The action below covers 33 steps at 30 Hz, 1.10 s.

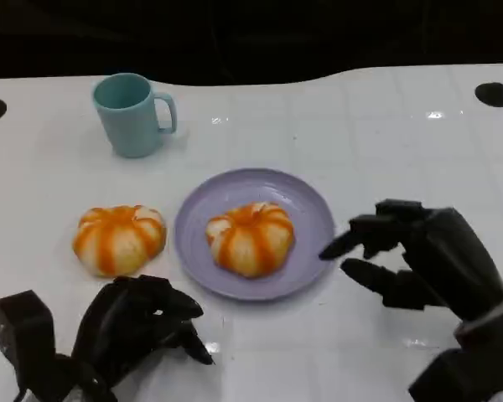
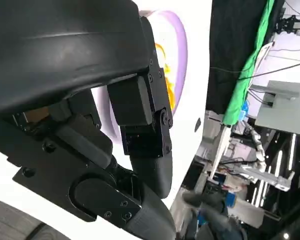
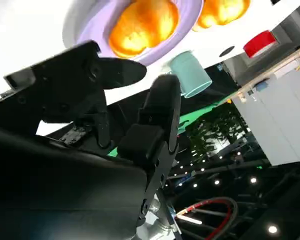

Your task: Grasp the bread from the table and place it into the plate.

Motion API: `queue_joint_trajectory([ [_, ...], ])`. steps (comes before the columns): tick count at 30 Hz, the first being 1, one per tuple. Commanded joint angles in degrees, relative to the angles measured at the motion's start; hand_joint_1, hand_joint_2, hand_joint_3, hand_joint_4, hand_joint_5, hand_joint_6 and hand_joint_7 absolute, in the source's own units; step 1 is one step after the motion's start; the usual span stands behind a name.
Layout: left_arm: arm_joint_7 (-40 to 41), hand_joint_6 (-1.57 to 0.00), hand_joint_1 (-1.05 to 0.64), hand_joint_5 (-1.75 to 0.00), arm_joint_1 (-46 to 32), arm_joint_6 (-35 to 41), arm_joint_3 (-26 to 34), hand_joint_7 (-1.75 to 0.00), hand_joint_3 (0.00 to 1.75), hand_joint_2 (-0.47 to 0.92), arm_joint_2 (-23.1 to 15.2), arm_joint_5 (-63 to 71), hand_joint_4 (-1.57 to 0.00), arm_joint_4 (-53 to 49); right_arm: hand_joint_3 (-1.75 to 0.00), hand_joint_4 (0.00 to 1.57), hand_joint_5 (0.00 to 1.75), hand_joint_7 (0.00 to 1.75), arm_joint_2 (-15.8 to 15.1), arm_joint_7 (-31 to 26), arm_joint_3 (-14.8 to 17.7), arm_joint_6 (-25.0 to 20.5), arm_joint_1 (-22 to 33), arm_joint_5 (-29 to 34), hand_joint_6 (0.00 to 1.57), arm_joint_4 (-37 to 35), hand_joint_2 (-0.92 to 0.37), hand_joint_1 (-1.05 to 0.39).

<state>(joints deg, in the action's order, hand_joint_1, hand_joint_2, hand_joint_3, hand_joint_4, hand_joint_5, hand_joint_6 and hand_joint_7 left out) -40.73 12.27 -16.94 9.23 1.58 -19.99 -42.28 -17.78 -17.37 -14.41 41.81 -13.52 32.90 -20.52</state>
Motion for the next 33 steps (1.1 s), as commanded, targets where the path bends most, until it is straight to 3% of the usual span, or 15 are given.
queue_joint_trajectory([
  [1, 0.35, -1.57, -1.05, -0.6, 0.44, 0.01, 0.35, -0.21, 0.0, 0.72, -0.75, 0.11, -1.57, -0.48, -1.0, 0.84, 1.5, 1.0, -2.72, 1.88, 2.23, 0.64, 4.12, -2.2, 0.89, 2.93, -0.51, -0.06],
  [5, -0.04, -1.57, -1.05, -0.59, 0.82, 0.24, 0.56, -0.2, 0.0, 0.72, -0.7, -0.27, -1.57, -1.0, -1.26, 0.85, 1.62, 1.23, -4.04, 4.09, 3.36, 0.05, 7.72, -3.12, 0.84, 4.79, -0.42, -0.09],
  [12, -0.27, -1.57, -1.05, -0.58, 1.26, 0.06, 0.62, -0.19, 0.0, 0.72, -0.82, -0.27, -1.57, -1.8, -1.34, 0.86, 1.74, 1.38, -3.39, 3.97, 4.58, 0.6, 10.76, -3.25, 0.82, 4.71, -0.33, -0.1],
  [16, 0.02, -1.57, -1.05, -0.58, 1.14, -0.24, 0.47, -0.19, 0.0, 0.72, -0.92, 0.07, -1.57, -1.7, -1.34, 0.87, 1.75, 1.42, -2.67, 2.58, 4.94, 0.44, 11.61, -2.2, 0.81, 4.1, -0.33, -0.11],
  [26, -0.79, -1.57, -1.05, -0.58, 0.76, -0.16, 0.74, -0.19, 0.0, 0.73, -1.56, -0.43, -1.57, -1.43, -1.35, 0.88, 1.75, 1.51, -0.97, -4.95, 4.45, 5.35, 9.5, 1.32, 0.75, -3.65, -0.35, -0.1],
  [33, -1.28, -1.57, -1.05, -0.58, 0.99, 0.34, 0.95, -0.19, 0.0, 0.72, -2.1, -0.73, -1.57, -1.85, -1.33, 0.88, 1.75, 1.61, -0.16, -7.34, 3.53, 5.29, 7.89, 3.21, 0.73, -6.7, -0.35, -0.12],
])
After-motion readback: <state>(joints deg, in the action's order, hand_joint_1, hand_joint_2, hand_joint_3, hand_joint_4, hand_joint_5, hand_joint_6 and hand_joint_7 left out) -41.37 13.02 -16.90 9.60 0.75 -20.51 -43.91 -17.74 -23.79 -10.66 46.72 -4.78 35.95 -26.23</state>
